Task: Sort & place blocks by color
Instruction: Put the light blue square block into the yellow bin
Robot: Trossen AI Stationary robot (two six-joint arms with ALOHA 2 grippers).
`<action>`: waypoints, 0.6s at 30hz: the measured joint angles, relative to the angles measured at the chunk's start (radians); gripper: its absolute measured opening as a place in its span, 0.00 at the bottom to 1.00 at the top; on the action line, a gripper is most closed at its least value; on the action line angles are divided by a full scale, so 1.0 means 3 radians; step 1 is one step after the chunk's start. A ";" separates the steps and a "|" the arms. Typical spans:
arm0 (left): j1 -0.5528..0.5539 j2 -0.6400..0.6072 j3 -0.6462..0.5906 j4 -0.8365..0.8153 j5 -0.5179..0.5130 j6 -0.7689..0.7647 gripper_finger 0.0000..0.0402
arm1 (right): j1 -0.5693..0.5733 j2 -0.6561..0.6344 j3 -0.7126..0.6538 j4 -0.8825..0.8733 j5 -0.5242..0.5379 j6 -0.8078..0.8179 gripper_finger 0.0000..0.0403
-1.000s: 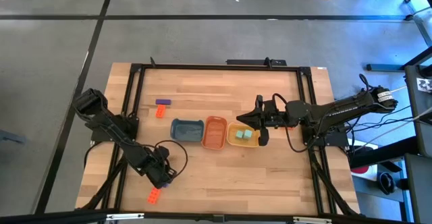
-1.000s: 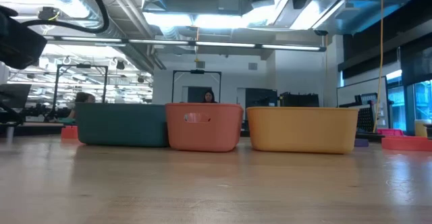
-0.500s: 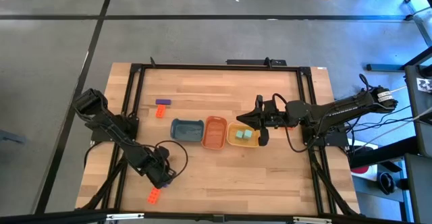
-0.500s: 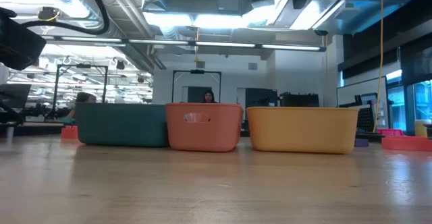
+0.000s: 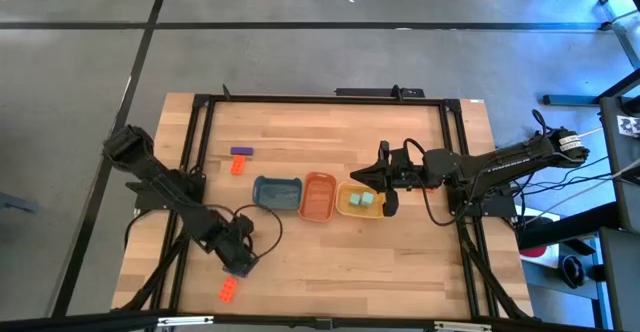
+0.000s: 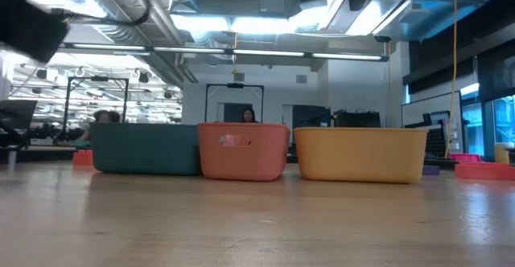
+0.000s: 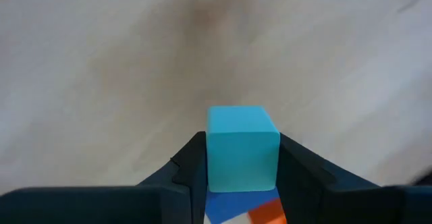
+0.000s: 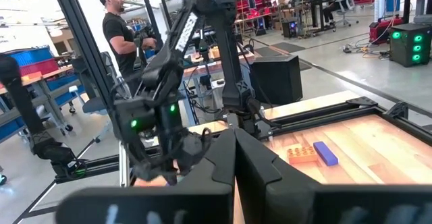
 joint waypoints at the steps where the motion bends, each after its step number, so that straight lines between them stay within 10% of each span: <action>1: 0.0044 -0.0104 0.0000 -0.0021 -0.0056 0.0119 0.31 | 0.0000 0.0000 0.0000 0.0000 0.0000 0.0000 0.01; 12: 0.1217 -0.1702 0.0001 0.0167 -0.0895 0.2160 0.31 | 0.0000 0.0000 0.0000 0.0018 0.0001 0.0017 0.01; 18: 0.2109 -0.2211 0.0002 0.1135 -0.0716 0.3521 0.31 | 0.0000 0.0000 0.0045 0.0054 0.0004 0.0005 0.01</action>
